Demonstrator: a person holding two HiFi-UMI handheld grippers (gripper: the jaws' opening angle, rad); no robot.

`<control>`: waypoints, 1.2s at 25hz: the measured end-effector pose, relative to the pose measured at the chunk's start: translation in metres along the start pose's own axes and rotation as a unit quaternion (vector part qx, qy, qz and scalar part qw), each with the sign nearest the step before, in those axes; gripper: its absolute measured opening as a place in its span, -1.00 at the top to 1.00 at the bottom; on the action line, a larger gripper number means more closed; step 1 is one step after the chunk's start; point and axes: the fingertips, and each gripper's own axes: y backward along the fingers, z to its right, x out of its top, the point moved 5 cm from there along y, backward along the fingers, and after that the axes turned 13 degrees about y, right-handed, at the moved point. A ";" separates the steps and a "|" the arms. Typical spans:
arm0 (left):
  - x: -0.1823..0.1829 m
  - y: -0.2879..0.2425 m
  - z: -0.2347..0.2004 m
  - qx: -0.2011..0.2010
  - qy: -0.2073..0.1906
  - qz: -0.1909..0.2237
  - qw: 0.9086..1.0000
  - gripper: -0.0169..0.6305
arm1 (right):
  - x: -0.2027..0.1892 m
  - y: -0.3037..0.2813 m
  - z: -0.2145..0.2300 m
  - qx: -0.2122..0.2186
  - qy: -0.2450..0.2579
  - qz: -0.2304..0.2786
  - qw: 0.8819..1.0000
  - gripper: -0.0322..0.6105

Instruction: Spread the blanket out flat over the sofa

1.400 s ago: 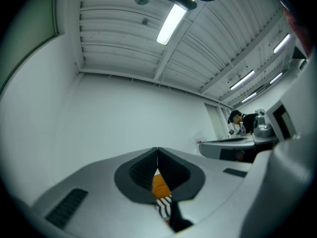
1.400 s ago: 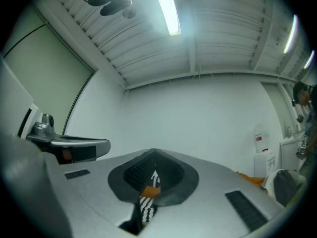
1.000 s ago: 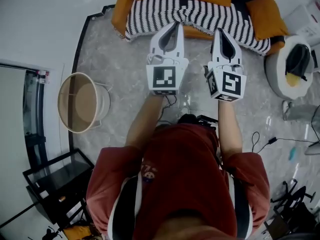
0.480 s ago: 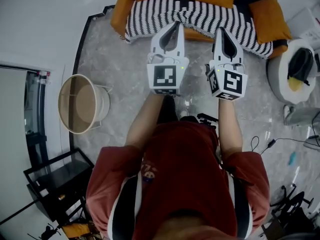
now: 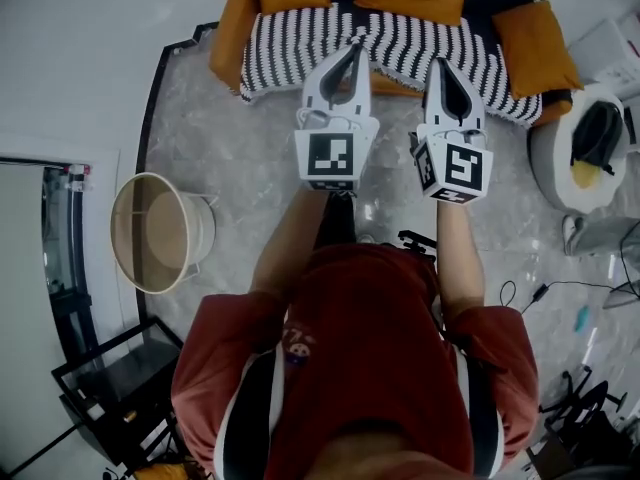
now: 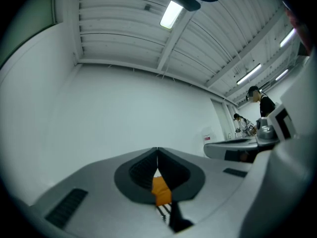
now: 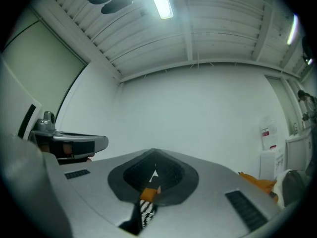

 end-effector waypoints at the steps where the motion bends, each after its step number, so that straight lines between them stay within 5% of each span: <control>1: -0.002 -0.008 -0.005 -0.003 0.004 -0.002 1.000 0.90 | -0.003 -0.009 0.000 0.000 0.001 -0.002 1.000 0.86; 22: -0.027 -0.165 -0.163 -0.007 0.014 -0.031 0.999 0.90 | -0.053 -0.221 -0.028 -0.013 0.001 -0.044 0.999 0.86; 30: -0.064 -0.225 -0.219 -0.018 0.030 -0.060 0.998 0.90 | -0.093 -0.294 -0.034 -0.027 -0.003 -0.081 0.996 0.86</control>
